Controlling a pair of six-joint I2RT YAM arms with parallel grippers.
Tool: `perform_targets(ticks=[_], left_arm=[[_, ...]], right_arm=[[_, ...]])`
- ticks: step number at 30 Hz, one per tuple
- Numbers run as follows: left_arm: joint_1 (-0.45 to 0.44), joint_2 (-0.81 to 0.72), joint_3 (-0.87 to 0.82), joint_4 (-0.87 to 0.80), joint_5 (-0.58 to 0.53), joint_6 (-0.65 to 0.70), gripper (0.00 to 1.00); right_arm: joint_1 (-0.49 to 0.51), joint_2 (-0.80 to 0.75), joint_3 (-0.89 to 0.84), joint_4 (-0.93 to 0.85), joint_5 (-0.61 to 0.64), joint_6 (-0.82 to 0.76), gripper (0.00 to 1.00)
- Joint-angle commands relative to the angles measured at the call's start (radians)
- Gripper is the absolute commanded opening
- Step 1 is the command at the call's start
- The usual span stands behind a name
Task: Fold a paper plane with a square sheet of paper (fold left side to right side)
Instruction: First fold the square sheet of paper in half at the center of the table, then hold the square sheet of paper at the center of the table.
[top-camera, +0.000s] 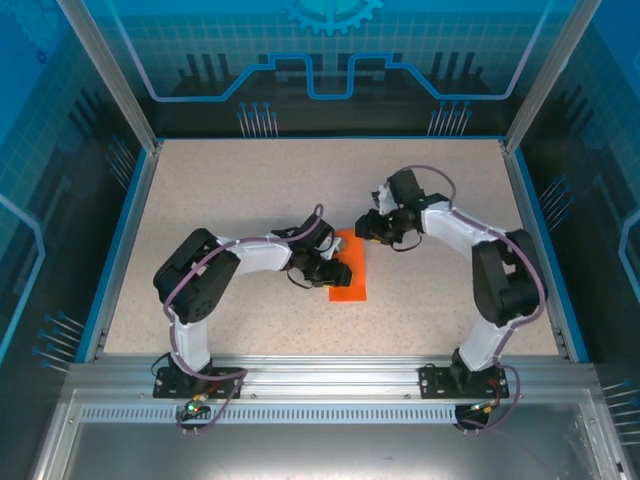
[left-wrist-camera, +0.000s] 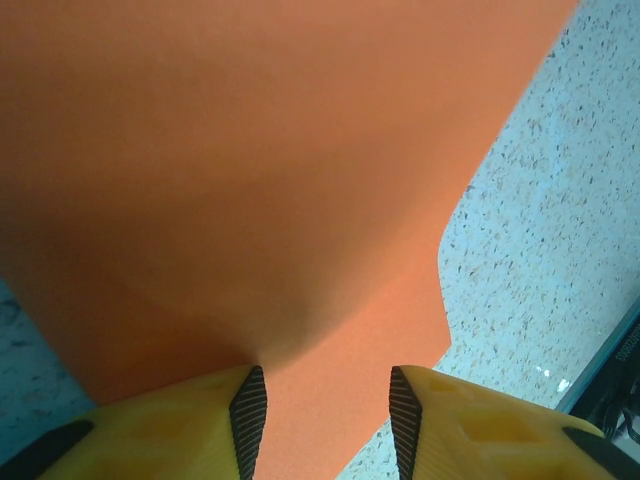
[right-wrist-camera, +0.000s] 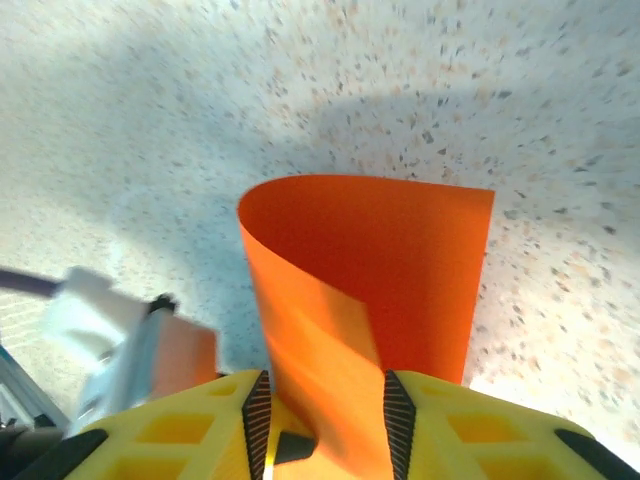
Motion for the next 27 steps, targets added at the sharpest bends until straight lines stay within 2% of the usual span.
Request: perform_targets(ticks=[1,3,5,11,17,23,27], left_arm=[[-0.002,0.019,-0.032,-0.017,-0.032,-0.025,0.43],[-0.004,0.017,-0.029,-0.018,-0.032,-0.027,0.43],[-0.004,0.016,-0.025,-0.018,-0.033,-0.029,0.43],[-0.006,0.009,-0.024,-0.026,-0.042,-0.030,0.43],[-0.006,0.008,-0.015,-0.028,-0.043,-0.038,0.43],[-0.002,-0.006,0.039,-0.049,-0.026,-0.045,0.45],[0.007,-0.008,0.085,-0.056,-0.017,-0.043,0.47]], right_arm=[[-0.005,-0.077,-0.056,-0.098,-0.012,-0.047,0.29],[0.006,-0.117,-0.131,-0.086,-0.046,-0.032,0.22],[0.033,-0.148,-0.207,-0.052,-0.067,-0.008,0.18],[0.118,-0.139,-0.356,0.071,-0.089,0.074,0.15],[0.155,-0.054,-0.368,0.086,-0.053,0.076,0.15],[0.155,0.000,-0.350,-0.028,0.082,0.043,0.14],[0.151,0.023,-0.351,-0.062,0.121,0.029,0.13]])
